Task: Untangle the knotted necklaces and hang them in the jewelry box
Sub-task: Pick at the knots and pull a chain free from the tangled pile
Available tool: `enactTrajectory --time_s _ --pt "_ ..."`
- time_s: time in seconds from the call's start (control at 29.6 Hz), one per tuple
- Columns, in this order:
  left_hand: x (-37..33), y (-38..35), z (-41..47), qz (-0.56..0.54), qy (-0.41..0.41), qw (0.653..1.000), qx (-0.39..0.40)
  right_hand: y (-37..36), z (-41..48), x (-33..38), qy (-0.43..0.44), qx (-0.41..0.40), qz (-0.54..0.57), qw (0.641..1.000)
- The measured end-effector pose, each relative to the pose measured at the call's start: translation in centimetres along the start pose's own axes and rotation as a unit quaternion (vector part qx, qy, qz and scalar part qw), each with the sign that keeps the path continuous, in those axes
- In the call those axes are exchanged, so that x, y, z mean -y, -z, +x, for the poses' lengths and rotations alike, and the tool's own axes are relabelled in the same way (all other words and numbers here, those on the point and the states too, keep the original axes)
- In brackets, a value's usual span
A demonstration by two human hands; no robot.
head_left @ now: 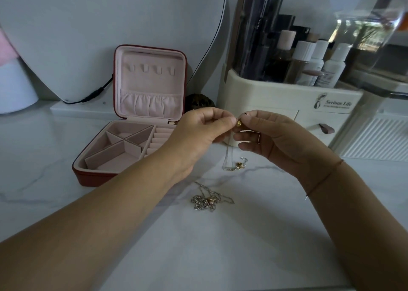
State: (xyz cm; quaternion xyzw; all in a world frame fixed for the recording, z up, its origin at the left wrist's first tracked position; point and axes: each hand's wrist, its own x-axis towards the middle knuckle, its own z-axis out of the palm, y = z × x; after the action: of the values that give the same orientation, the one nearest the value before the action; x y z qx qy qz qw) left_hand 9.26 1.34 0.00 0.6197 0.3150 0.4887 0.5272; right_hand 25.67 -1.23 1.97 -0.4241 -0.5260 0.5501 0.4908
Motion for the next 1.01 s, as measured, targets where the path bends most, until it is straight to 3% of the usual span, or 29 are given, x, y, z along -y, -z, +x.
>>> enactTrajectory --time_s 0.37,0.71,0.84,1.01 --pt "-0.08 -0.18 -0.16 0.039 -0.003 0.999 0.001 -0.63 0.01 -0.22 -0.021 0.032 0.006 0.999" --pt "-0.09 -0.14 0.12 -0.045 0.042 0.997 0.043 -0.82 -0.13 -0.1 -0.016 0.05 -0.028 0.998" --pt "0.15 -0.31 0.13 -0.036 0.042 0.998 0.021 -0.84 -0.16 -0.24 -0.027 0.074 -0.07 0.994" --pt "0.42 -0.26 0.27 -0.036 0.065 0.997 0.018 -0.46 -0.26 0.19 -0.027 0.041 -0.061 0.997"
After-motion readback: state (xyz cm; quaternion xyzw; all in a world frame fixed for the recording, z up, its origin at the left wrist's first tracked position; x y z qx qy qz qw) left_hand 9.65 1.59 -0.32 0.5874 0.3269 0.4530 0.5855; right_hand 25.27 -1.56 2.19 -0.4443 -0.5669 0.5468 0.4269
